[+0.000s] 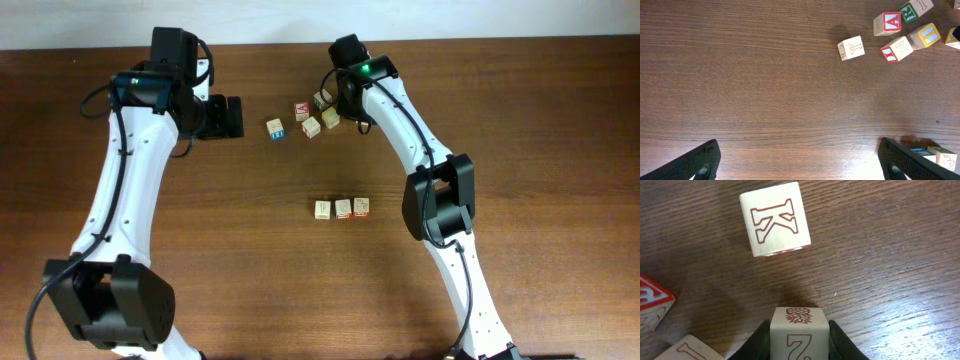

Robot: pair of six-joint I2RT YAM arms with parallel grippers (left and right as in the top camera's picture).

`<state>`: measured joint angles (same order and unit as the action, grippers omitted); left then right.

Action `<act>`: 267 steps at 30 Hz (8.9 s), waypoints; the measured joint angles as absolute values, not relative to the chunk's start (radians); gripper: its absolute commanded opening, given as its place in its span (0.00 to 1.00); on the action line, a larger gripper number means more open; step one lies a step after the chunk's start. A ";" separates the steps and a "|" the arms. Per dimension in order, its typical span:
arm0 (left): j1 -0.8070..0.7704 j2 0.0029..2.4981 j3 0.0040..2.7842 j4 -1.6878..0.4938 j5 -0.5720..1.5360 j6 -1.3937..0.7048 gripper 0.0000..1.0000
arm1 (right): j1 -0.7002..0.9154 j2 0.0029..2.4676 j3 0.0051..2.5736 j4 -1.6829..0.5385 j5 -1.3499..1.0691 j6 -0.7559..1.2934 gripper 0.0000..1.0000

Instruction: Rotate 5 blocks

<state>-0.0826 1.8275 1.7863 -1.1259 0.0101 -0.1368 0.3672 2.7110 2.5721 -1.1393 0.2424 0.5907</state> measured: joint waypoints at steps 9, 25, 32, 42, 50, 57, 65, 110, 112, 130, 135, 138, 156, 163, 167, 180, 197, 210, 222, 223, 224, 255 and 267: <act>-0.083 1.827 1.786 -1.126 0.010 -0.137 0.99 | 0.367 2.665 2.568 -1.233 0.192 0.496 0.28; -0.083 1.827 1.786 -1.126 0.010 -0.137 0.99 | 0.319 2.234 2.568 -1.693 0.151 0.394 0.28; -0.083 1.827 1.786 -1.126 0.010 -0.137 0.99 | 0.289 2.234 2.432 -1.693 0.096 0.357 0.28; -0.083 1.827 1.786 -1.126 0.010 -0.137 0.99 | 0.306 2.236 2.082 -1.514 -0.017 0.328 0.27; -0.083 1.827 1.786 -1.126 0.010 -0.137 0.99 | 0.353 2.238 1.970 -1.453 -0.085 0.327 0.27; -0.083 1.827 1.786 -1.126 0.010 -0.137 0.99 | 0.389 2.238 1.851 -1.398 -0.099 0.330 0.27; -0.083 1.827 1.786 -1.127 0.010 -0.137 0.99 | 0.387 2.238 1.808 -1.335 -0.099 0.330 0.28; -0.083 1.827 1.786 -1.131 0.010 -0.137 0.99 | 0.378 2.232 2.194 -1.119 -0.043 0.277 0.61; -0.083 1.827 1.786 -1.130 0.010 -0.137 0.99 | 0.378 2.232 2.199 -1.044 -0.043 0.270 0.63; -0.083 1.827 1.786 -1.130 0.010 -0.137 0.99 | 0.378 2.531 2.209 -0.783 -0.086 -0.012 0.59; -0.083 1.827 1.786 -1.130 0.010 -0.137 0.99 | 0.379 2.548 2.209 -0.757 -0.090 -0.039 0.58; -0.083 1.827 1.786 -1.130 0.010 -0.137 0.99 | 0.379 2.561 2.209 -0.751 -0.095 -0.051 0.53; -0.083 1.827 1.786 -1.130 0.010 -0.137 0.99 | 0.378 2.572 2.264 -0.846 -0.111 -0.071 0.26; -0.083 1.827 1.786 -1.131 0.010 -0.137 0.99 | 0.377 2.471 2.377 -1.111 -0.112 -0.028 0.25; -0.083 1.827 1.786 -1.130 0.010 -0.137 0.99 | 0.376 2.305 2.418 -1.262 -0.115 -0.013 0.24; -0.083 1.827 1.786 -1.130 0.010 -0.137 0.99 | 0.281 1.964 2.424 -1.560 -0.110 0.083 0.24; -0.083 1.827 1.786 -1.130 0.010 -0.137 0.99 | 0.254 1.849 1.811 -1.481 -0.077 0.150 0.20; -0.083 1.827 1.787 -1.132 0.010 -0.137 0.99 | 0.254 1.853 1.304 -0.898 -0.077 0.160 0.20; -0.083 1.827 1.787 -1.132 0.010 -0.137 0.99 | 0.254 1.848 1.105 -0.591 -0.096 0.189 0.21; -0.083 1.827 1.787 -1.132 0.010 -0.137 0.99 | 0.254 1.848 1.104 -0.587 -0.096 0.188 0.23; -0.083 1.827 1.787 -1.132 0.010 -0.137 0.99 | 0.254 1.848 1.103 -0.580 -0.096 0.188 0.27; -0.083 1.827 1.787 -1.132 0.010 -0.137 0.99 | 0.254 1.849 1.153 -0.681 -0.150 0.202 0.42; -0.083 1.827 1.787 -1.133 0.010 -0.137 0.99 | 0.262 1.852 1.358 -0.772 -0.144 0.224 0.10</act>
